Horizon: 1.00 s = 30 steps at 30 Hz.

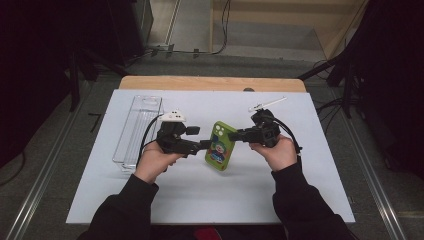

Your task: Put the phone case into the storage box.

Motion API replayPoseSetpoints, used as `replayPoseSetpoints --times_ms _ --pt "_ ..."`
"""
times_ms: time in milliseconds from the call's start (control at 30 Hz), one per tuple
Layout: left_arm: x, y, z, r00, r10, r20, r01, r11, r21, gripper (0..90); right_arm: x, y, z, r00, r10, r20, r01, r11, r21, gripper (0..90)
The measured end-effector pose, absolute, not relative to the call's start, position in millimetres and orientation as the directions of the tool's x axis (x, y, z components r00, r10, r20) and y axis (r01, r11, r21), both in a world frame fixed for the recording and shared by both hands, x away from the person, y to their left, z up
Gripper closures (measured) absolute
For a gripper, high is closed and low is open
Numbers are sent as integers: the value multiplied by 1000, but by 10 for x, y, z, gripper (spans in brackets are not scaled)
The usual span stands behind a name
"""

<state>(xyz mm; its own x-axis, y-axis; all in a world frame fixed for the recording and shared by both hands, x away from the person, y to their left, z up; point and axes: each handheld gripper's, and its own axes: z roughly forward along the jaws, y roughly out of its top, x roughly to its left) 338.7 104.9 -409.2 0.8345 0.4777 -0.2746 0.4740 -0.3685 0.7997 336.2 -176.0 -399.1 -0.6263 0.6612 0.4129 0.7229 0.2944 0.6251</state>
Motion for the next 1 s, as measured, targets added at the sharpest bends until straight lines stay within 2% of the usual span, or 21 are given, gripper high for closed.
replayPoseSetpoints --times_ms 133,200,233,300,400,667,1000 --pt "3383 1031 -4097 836 474 -277 473 -366 801 227 3391 -1717 -3978 -622 669 408 723 290 627 746" --pt "3382 1027 -4099 832 481 -275 475 -365 801 177 3407 -1691 -3963 -617 671 412 729 289 620 746" --pt "3384 1025 -4101 831 486 -272 475 -364 801 139 3419 -1679 -3960 -618 670 411 727 289 623 746" --pt "3388 1005 -4110 828 490 -272 480 -369 796 8 3441 -1646 -3953 -618 671 409 728 291 621 746" --pt "3381 982 -4124 830 484 -277 479 -363 800 0 3469 -1589 -3947 -623 671 402 722 297 625 747" --pt "3368 954 -4158 811 555 -188 449 -382 808 0 3547 -1465 -3961 -622 668 409 729 304 613 746" --pt "3374 937 -4213 780 605 -159 452 -369 812 0 3544 -1356 -3984 -627 663 409 728 313 610 746"
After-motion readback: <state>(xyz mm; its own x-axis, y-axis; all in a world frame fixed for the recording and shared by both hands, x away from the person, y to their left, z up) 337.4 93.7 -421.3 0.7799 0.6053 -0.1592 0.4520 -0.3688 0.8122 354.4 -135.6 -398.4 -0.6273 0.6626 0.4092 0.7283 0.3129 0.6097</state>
